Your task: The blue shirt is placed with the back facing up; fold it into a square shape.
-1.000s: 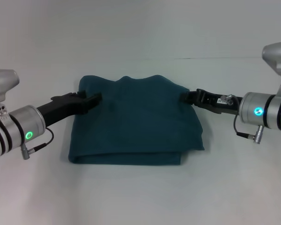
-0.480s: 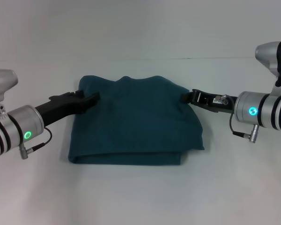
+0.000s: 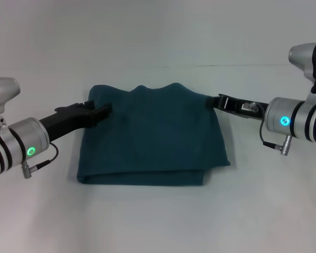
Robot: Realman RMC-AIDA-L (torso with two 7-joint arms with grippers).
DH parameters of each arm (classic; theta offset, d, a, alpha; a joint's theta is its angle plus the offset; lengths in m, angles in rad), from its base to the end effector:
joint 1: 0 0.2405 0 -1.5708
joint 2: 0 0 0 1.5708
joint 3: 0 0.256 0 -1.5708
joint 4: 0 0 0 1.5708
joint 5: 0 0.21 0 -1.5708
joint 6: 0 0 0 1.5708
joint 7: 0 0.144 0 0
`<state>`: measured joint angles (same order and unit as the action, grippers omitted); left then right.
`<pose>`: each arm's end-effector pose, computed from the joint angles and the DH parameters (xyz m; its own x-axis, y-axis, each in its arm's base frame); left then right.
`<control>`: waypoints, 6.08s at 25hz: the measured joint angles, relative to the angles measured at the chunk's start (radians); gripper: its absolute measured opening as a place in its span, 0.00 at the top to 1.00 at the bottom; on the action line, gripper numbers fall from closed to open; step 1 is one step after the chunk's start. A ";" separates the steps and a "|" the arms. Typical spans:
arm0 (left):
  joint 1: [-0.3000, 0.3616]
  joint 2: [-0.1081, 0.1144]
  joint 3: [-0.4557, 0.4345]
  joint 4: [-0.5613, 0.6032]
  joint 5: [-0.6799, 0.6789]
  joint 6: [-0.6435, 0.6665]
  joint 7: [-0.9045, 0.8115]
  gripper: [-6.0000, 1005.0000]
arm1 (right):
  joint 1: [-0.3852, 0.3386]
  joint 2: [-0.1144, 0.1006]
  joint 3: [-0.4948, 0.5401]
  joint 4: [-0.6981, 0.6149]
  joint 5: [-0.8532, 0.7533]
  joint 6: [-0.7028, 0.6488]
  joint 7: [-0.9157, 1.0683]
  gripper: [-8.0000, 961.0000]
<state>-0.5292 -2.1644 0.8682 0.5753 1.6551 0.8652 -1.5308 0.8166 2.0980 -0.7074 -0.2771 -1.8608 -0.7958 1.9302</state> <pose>-0.2815 0.3855 -0.0327 0.5413 0.4881 0.6847 0.8300 -0.4405 -0.3422 0.2444 0.4234 -0.0608 0.2500 -0.7176 -0.6500 -0.9631 -0.2537 -0.0903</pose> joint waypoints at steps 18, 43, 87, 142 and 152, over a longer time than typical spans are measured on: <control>-0.004 -0.002 0.000 -0.007 -0.001 -0.050 0.000 0.44 | -0.019 -0.004 -0.001 0.005 -0.001 0.012 -0.029 0.98; 0.002 -0.002 -0.002 -0.005 0.000 -0.054 0.000 0.44 | -0.030 -0.017 -0.059 -0.096 -0.009 -0.153 -0.018 0.64; 0.025 -0.002 -0.039 -0.006 0.000 -0.042 0.015 0.44 | -0.050 -0.006 -0.355 -0.112 -0.012 -0.164 0.039 0.99; 0.022 -0.002 -0.040 -0.011 -0.008 -0.048 0.008 0.44 | 0.069 0.008 -0.489 -0.069 0.112 0.209 -0.009 0.99; 0.017 -0.002 -0.040 -0.011 -0.008 -0.049 0.009 0.44 | 0.113 0.014 -0.560 -0.005 0.117 0.356 -0.016 0.99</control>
<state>-0.5121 -2.1660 0.8284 0.5644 1.6468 0.8159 -1.5219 0.9291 2.1122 -1.2674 -0.2821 -1.7435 -0.4397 1.9143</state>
